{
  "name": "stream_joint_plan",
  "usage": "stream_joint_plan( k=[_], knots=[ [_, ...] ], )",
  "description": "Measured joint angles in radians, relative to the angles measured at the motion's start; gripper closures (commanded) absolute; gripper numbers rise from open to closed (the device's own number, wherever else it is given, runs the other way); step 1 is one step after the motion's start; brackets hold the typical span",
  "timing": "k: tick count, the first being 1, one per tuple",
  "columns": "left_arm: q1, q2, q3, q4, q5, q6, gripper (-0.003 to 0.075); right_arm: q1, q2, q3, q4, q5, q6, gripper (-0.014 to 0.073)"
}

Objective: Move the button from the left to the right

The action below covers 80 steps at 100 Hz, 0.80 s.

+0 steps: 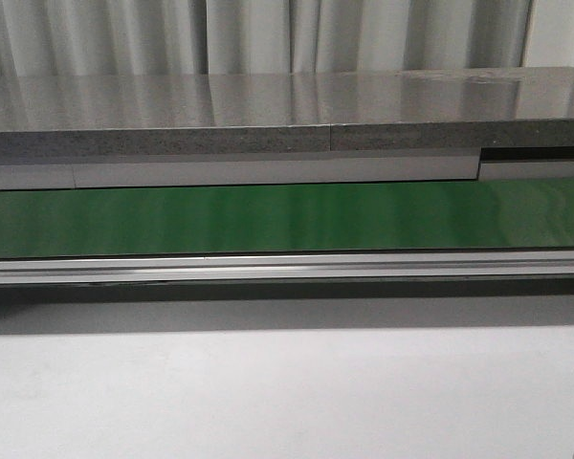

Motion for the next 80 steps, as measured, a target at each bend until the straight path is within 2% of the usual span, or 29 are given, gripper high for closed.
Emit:
stream_joint_plan(
  k=[66, 80],
  knots=[
    [0.000, 0.000, 0.000, 0.000, 0.000, 0.000, 0.0741, 0.000, 0.000, 0.000, 0.011, 0.004, 0.000, 0.0661],
    [0.000, 0.000, 0.000, 0.000, 0.000, 0.000, 0.0741, 0.026, -0.004, 0.014, 0.029, -0.036, 0.000, 0.0661]
  ],
)
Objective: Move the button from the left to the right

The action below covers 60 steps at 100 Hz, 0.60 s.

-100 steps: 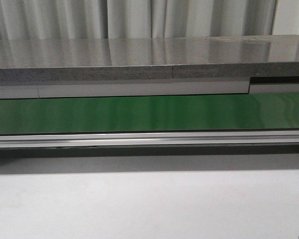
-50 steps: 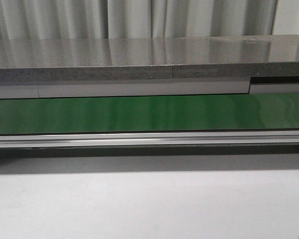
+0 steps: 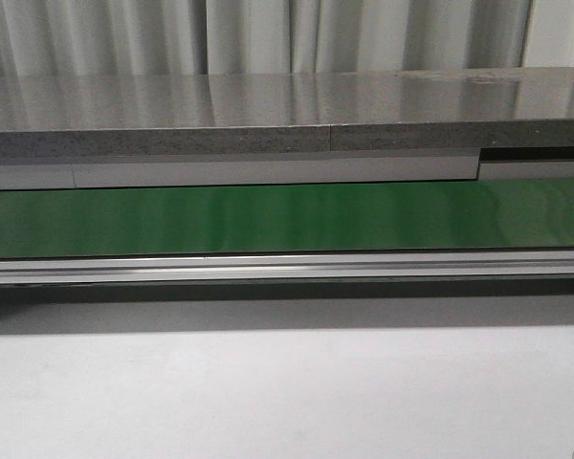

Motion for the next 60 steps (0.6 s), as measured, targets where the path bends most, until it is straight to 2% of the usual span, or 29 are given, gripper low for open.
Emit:
stream_joint_plan(
  k=[20, 31, 60],
  knots=[
    [0.000, 0.000, 0.000, 0.000, 0.000, 0.000, 0.0741, 0.095, -0.066, 0.072, 0.000, -0.104, 0.000, 0.0661],
    [0.000, 0.000, 0.000, 0.000, 0.000, 0.000, 0.0741, 0.121, -0.133, 0.128, -0.049, -0.152, 0.037, 0.0661],
    [0.000, 0.000, 0.000, 0.000, 0.000, 0.000, 0.0741, 0.130, -0.328, 0.313, -0.339, -0.190, 0.407, 0.0661]
  ],
)
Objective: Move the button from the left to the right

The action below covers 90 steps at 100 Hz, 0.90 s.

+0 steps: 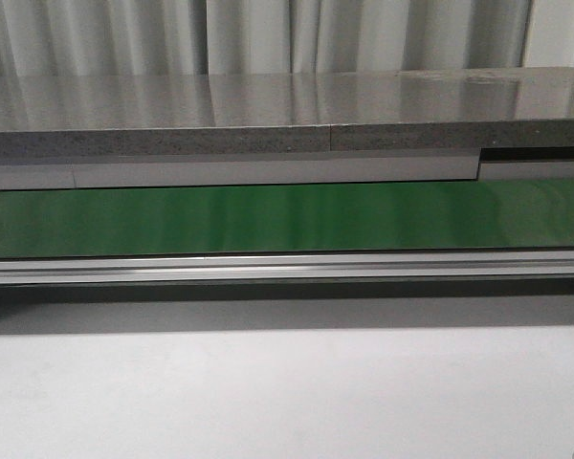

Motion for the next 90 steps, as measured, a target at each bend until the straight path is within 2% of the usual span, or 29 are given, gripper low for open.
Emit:
stream_joint_plan(
  k=[19, 53, 90],
  knots=[
    [0.000, 0.000, 0.000, 0.000, 0.000, 0.000, 0.0741, 0.000, -0.117, 0.089, -0.077, 0.000, 0.118, 0.0661],
    [0.000, 0.000, 0.000, 0.000, 0.000, 0.000, 0.0741, 0.000, -0.164, 0.170, -0.086, -0.079, 0.134, 0.0661],
    [0.000, 0.000, 0.000, 0.000, 0.000, 0.000, 0.0741, 0.029, -0.164, 0.173, -0.087, -0.166, 0.139, 0.0661]
  ],
)
